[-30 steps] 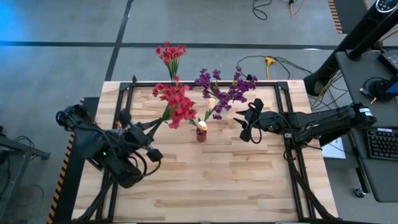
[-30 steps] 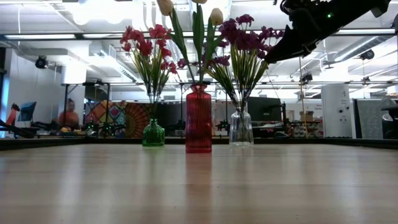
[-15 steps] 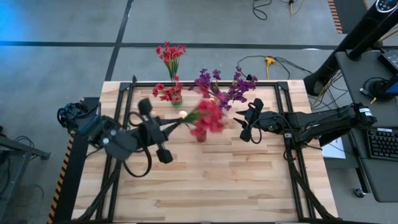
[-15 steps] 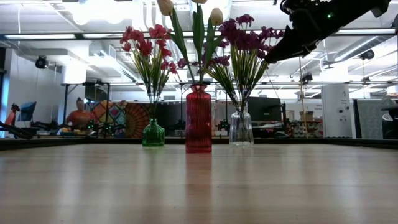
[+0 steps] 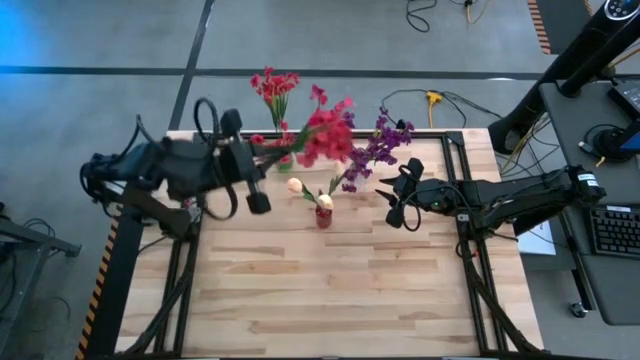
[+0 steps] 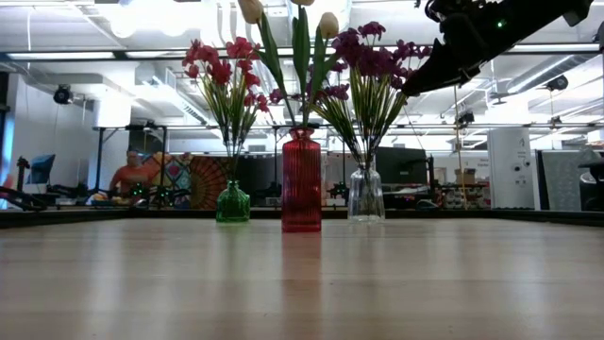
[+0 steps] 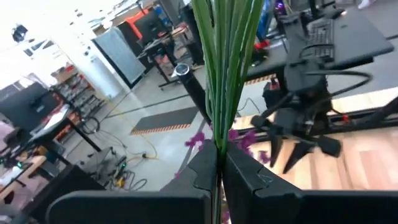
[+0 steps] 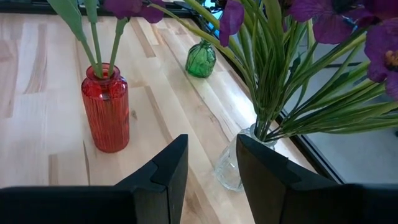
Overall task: Sort flowers into vase by color
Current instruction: Put the red flowers into the green vase
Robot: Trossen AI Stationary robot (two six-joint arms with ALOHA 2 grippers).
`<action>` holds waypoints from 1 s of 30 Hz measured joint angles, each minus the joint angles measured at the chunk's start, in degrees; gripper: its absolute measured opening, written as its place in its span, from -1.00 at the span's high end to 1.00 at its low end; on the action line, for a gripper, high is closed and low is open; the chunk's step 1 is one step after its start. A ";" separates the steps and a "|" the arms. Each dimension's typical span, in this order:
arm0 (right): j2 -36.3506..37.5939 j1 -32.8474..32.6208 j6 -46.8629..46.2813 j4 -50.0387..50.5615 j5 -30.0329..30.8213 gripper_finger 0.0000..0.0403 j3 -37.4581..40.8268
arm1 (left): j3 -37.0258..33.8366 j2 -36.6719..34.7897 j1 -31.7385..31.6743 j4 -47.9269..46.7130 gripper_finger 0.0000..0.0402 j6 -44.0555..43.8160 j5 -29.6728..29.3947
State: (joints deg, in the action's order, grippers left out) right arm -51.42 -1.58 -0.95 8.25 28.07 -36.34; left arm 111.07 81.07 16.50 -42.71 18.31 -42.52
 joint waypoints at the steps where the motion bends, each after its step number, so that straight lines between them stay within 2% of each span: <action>1: 0.00 0.00 0.00 0.00 -0.02 0.37 0.00 | -1.04 -0.89 -1.24 0.22 1.00 0.02 1.47; 6: 0.00 0.00 0.00 -0.05 0.00 0.37 0.00 | -11.57 -6.87 -7.11 6.12 1.00 2.28 8.67; 10: 0.00 0.00 -0.59 -0.08 0.00 0.37 0.00 | -22.70 -13.71 -11.27 16.26 1.00 8.19 9.83; 16: -0.05 0.00 -1.20 -0.45 0.23 0.37 0.00 | -39.16 -23.63 -19.31 32.39 1.00 14.27 19.85; 20: -0.19 0.00 -1.52 -0.71 0.42 0.37 0.00 | -48.05 -27.38 -26.76 42.45 1.00 18.49 20.44; 24: -0.73 0.00 -2.19 -1.08 0.42 0.37 0.00 | -51.85 -28.83 -32.86 50.69 1.00 18.82 26.87; 27: -1.40 0.00 -2.97 -1.25 0.40 0.37 0.00 | -51.83 -29.41 -36.83 57.16 1.00 11.20 29.32; 30: -2.33 0.00 -3.60 -1.28 0.40 0.37 0.00 | -51.83 -29.98 -41.11 58.81 1.00 6.46 36.31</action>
State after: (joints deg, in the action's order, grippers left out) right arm -53.75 -1.58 -4.55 6.97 28.47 -36.34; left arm 59.24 51.10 -24.61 16.10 24.77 -6.20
